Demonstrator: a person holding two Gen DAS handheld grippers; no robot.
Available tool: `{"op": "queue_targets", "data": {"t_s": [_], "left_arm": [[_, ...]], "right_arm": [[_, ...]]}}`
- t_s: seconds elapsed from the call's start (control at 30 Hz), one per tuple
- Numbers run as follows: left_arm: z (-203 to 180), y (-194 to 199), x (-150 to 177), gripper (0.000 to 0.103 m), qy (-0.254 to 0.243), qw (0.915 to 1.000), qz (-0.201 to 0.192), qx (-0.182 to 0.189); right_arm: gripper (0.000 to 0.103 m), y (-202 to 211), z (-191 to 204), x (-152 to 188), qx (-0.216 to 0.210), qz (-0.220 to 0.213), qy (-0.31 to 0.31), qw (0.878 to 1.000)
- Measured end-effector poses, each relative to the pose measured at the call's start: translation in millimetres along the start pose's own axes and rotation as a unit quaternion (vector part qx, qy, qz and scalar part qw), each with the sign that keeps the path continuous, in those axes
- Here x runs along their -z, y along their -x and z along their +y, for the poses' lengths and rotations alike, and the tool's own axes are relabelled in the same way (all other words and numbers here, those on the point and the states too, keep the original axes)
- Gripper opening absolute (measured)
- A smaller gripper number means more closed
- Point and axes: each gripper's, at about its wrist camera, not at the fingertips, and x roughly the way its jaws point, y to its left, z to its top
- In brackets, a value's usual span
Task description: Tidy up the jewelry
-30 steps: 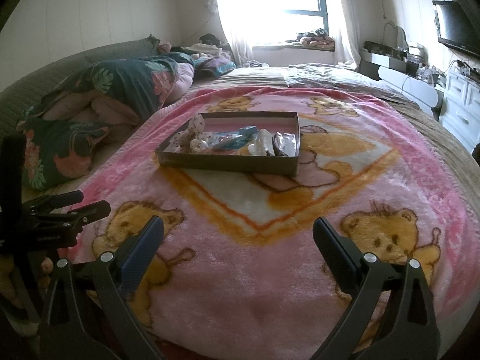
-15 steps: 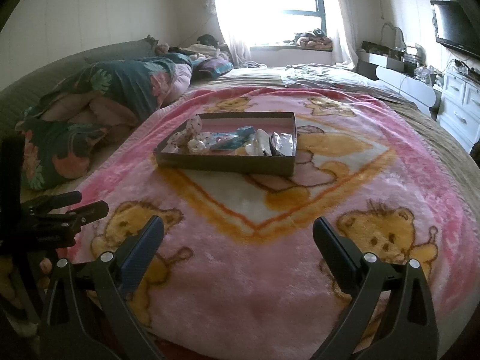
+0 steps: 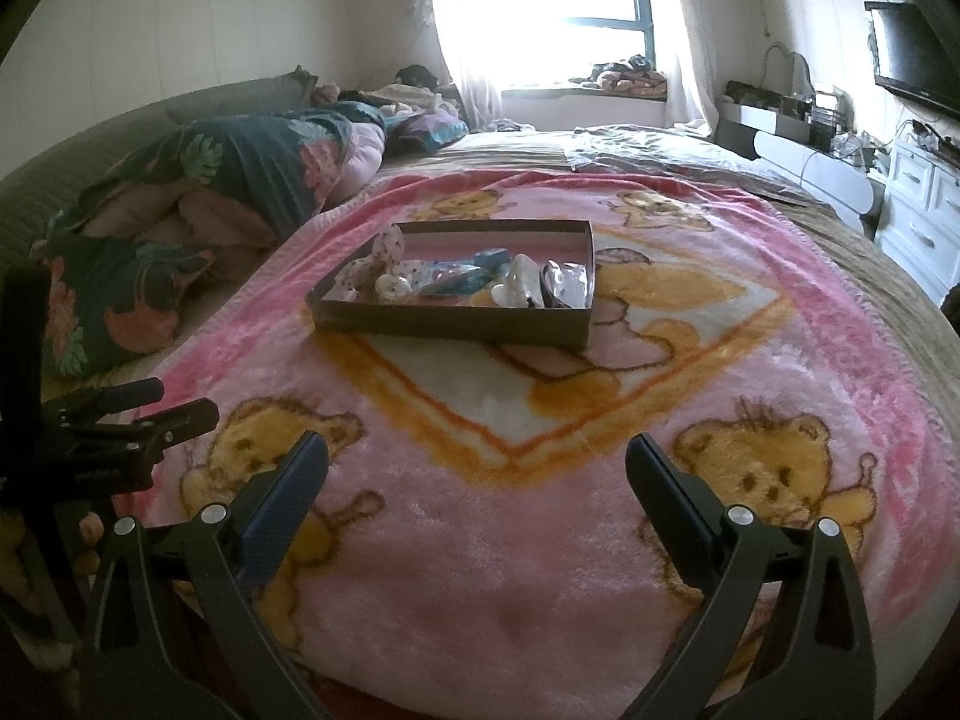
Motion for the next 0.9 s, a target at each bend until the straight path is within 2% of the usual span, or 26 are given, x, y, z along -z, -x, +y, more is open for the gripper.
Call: {"op": "queue_targets", "data": {"t_s": [0.9], "left_arm": [[4.7, -2.1, 1.8, 0.094, 0.001, 1.0000, -0.001, -0.005]], "right_arm": [[0.099, -5.1, 0.5, 1.9, 0.002, 0.004, -0.001, 1.000]]}}
